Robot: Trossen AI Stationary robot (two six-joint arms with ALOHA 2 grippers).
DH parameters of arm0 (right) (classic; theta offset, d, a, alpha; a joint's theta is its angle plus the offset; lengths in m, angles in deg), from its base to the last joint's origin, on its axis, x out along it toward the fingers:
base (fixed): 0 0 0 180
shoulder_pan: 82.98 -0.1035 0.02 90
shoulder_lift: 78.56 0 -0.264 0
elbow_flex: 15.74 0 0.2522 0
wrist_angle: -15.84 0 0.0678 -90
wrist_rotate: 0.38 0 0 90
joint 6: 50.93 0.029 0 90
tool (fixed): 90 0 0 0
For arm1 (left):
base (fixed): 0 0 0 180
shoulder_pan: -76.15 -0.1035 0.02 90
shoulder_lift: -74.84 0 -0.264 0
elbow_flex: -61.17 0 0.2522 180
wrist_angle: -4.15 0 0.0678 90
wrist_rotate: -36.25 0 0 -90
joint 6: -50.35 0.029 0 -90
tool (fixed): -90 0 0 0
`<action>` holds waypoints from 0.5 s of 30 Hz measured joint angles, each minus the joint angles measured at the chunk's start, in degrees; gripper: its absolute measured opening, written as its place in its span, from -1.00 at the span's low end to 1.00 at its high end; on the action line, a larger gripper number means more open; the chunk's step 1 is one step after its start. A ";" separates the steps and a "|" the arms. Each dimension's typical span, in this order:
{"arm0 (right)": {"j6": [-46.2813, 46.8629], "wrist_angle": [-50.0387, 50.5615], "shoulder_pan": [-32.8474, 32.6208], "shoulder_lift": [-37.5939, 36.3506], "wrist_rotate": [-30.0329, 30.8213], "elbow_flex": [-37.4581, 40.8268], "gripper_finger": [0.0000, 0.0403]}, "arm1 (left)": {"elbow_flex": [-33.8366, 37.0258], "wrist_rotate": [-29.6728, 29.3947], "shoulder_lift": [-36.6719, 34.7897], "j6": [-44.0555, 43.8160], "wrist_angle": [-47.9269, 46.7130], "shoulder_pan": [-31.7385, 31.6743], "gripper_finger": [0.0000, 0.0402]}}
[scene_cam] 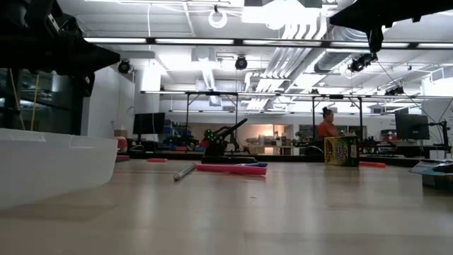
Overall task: Pack school essentials
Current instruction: Put the top crayon box into the supply box
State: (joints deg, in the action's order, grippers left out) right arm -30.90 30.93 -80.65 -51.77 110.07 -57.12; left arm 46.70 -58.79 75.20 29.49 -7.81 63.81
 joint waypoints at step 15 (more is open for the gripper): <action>-0.29 -6.61 0.02 -0.13 -0.07 0.37 -1.00 | -19.78 -4.16 15.93 4.66 9.57 -0.50 -1.00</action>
State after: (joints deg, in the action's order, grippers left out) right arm -31.18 24.32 -80.64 -51.90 110.00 -56.74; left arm 26.92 -62.95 91.13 34.15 1.76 63.31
